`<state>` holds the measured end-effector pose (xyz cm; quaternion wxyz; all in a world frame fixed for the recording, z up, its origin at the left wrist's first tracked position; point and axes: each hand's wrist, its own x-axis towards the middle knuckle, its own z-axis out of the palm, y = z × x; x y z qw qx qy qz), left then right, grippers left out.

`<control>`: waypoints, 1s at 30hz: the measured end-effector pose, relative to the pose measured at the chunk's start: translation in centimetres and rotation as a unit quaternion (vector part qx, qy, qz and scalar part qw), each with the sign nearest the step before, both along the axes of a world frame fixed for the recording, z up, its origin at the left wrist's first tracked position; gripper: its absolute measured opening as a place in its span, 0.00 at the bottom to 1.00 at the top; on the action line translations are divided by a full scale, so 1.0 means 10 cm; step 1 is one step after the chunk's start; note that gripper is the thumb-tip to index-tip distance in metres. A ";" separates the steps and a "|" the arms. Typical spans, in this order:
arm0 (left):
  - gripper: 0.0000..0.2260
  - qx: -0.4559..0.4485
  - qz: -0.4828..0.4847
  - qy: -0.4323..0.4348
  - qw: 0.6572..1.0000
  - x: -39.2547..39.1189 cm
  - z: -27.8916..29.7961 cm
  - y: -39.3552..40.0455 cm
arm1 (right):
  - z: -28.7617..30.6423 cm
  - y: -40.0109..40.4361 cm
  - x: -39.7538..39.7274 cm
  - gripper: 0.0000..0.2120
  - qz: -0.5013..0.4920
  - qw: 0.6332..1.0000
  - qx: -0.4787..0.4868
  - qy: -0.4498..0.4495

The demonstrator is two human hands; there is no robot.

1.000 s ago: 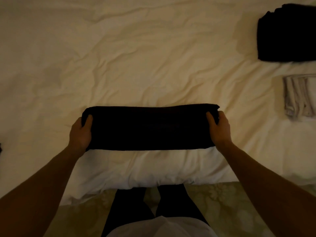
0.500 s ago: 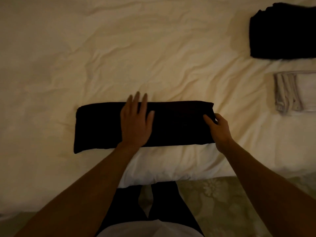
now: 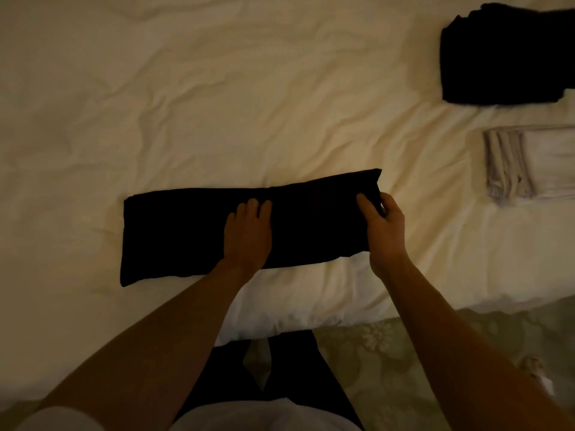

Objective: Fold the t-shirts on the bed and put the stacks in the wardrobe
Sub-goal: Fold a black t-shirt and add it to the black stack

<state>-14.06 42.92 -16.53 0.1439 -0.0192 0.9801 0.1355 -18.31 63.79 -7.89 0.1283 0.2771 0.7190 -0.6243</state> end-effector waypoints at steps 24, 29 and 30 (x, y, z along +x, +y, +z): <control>0.21 0.491 0.415 -0.102 0.760 0.55 0.61 -1.88 | -0.06 -2.86 0.67 0.15 0.479 0.869 0.125 -0.009; 0.28 0.425 0.386 -0.106 0.812 0.54 0.57 -1.79 | -0.02 -2.58 0.76 0.12 0.377 0.926 0.016 -0.020; 0.29 0.413 0.382 -0.111 0.819 0.51 0.56 -1.74 | 0.00 -2.47 0.74 0.12 0.323 0.946 0.010 -0.012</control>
